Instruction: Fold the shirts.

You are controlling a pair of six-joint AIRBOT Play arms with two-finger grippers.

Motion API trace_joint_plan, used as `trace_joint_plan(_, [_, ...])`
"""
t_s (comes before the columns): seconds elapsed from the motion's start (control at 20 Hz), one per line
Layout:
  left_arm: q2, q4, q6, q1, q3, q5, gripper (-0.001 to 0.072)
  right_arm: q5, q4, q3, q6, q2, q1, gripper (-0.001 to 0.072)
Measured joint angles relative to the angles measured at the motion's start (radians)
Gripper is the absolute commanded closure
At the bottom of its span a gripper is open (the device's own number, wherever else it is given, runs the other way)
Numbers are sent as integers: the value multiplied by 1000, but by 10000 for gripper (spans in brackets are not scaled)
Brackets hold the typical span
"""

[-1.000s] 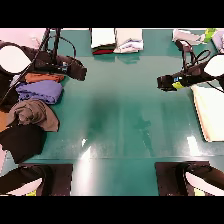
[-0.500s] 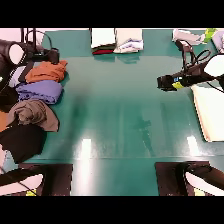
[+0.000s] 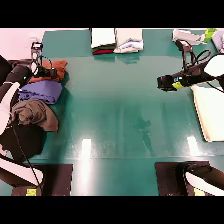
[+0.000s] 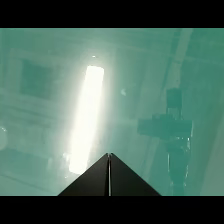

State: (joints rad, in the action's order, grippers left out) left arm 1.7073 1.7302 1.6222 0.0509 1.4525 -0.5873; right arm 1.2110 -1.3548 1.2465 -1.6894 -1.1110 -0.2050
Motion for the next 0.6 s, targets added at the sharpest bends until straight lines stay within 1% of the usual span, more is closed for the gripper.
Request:
trace_joint_plan(0.1, [14, 0, 1, 5, 11, 24, 514, 0, 0, 0, 0, 0, 0, 692])
trace_joint_plan(0.15, [20, 0, 1, 6, 20, 26, 675, 0, 0, 0, 0, 0, 0, 692])
trace_joint_plan(0.25, [25, 0, 2, 8, 50, 8, 675, 0, 0, 1, 0, 0, 0, 692])
trace_joint_plan(0.4, [-4, 0, 2, 10, 125, -58, 675, 8, 1, 43, 0, -1, 0, 693])
trace_joint_plan(0.5, [-85, 0, 1, 7, 177, -80, 675, 16, 1, 108, 0, -1, 0, 693])
trace_joint_plan(0.6, [-203, 0, -11, -7, 216, -100, 676, 21, 1, 194, 0, -1, 0, 692])
